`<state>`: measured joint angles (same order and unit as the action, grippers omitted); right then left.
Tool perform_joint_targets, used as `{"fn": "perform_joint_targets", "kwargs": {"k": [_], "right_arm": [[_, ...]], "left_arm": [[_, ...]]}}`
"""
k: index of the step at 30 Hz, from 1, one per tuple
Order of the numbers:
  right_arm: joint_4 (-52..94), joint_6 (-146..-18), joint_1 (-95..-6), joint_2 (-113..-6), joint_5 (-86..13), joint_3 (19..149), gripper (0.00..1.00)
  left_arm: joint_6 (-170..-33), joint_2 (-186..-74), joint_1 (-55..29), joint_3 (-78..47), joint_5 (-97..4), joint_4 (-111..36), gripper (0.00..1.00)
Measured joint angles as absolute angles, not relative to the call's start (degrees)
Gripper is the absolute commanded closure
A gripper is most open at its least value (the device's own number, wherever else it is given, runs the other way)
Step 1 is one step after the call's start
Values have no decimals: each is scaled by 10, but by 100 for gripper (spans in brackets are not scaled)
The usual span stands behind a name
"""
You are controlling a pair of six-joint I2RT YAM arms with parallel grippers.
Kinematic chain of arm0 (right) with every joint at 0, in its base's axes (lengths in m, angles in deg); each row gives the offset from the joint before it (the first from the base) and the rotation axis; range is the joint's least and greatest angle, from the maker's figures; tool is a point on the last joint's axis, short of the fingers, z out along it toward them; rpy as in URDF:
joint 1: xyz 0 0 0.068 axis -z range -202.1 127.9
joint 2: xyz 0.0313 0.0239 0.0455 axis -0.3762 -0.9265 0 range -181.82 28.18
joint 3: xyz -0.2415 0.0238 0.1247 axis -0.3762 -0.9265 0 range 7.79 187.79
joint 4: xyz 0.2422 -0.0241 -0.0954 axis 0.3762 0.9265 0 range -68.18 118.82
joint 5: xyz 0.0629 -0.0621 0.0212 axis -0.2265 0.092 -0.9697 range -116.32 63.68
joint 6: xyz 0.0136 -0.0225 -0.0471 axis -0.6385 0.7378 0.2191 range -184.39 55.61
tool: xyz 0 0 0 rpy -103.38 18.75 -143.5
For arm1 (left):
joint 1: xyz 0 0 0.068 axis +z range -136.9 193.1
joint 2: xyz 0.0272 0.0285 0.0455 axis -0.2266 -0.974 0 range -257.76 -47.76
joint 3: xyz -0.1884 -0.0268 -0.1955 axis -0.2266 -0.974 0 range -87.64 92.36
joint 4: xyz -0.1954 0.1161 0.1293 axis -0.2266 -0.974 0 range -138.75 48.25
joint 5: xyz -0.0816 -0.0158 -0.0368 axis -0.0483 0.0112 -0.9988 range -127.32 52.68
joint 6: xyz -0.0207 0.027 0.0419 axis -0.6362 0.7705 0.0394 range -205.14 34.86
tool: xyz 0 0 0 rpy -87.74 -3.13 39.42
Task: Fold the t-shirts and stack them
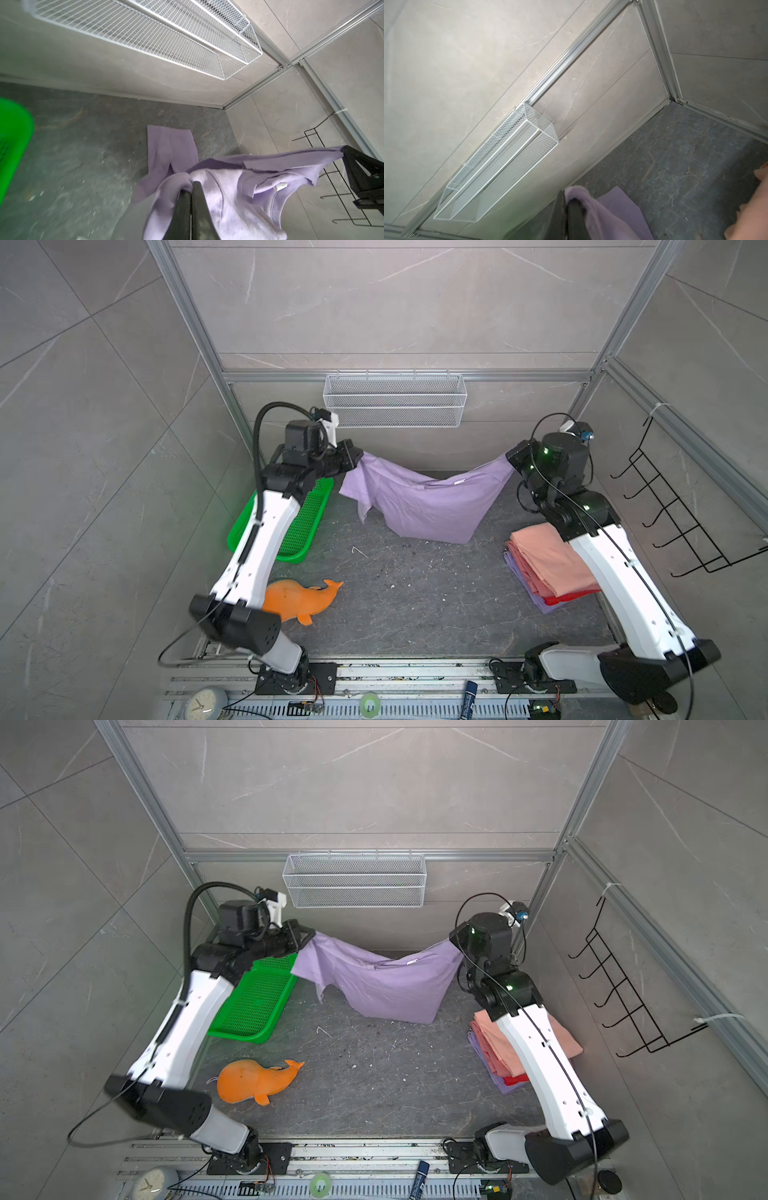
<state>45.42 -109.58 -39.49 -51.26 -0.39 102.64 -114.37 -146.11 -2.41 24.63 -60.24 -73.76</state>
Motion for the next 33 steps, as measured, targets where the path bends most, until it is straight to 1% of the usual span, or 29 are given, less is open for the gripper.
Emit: {"fn": "perform_joint_targets", "kwargs": {"k": [2,4,5,6,8,10,12,16,18,20,21,22,23,24,25,26,28,33], "right_arm": [[450,-1095,-379,-552,-11,1056,100],[447,-1086,-367,-582,-20,1096,100],[447,-1080,-365,-588,-23,1116,100],[446,-1073,-363,-590,-28,1136,100],[444,-1061,-363,-581,-38,1173,100],[437,-1055,-364,-548,-50,1183,100],[440,-1058,-364,-494,-60,1163,99],[468,-1111,-369,-355,-94,1045,93],[486,-1158,-376,-299,-107,965,93],[517,-1219,-398,-252,-107,861,84],[544,-1250,-416,-236,-105,807,70],[566,-1275,-430,-230,-104,776,57],[603,-1303,-452,-225,-100,736,48],[633,-1321,-467,-227,-100,712,44],[661,-1333,-477,-230,-101,700,42],[677,-1341,-481,-232,-100,699,40],[692,-1343,-483,-237,-95,709,39],[683,-1288,-483,-321,-83,813,36]], "left_arm": [[-1152,-1570,-24,369,-624,-738,100],[-1167,-1688,-23,526,-643,-735,100],[-1178,-1724,-22,580,-651,-728,100],[-1197,-1757,-19,628,-664,-715,100],[-1243,-1775,-10,652,-691,-670,100],[-1283,-1757,4,616,-710,-605,100],[-1297,-1707,21,535,-715,-557,100],[-1279,-1597,42,384,-715,-537,100],[-1262,-1551,44,329,-713,-544,100],[-1239,-1502,44,265,-703,-559,100],[-1227,-1478,43,229,-692,-572,100],[-1218,-1462,42,200,-681,-587,94],[-1203,-1443,41,163,-664,-608,82],[-1188,-1430,40,133,-643,-637,60],[-1177,-1426,40,111,-622,-664,44],[-1169,-1426,40,95,-600,-686,40],[-1156,-1428,41,67,-563,-726,38],[-1138,-1428,33,38,-500,-793,37]]}}
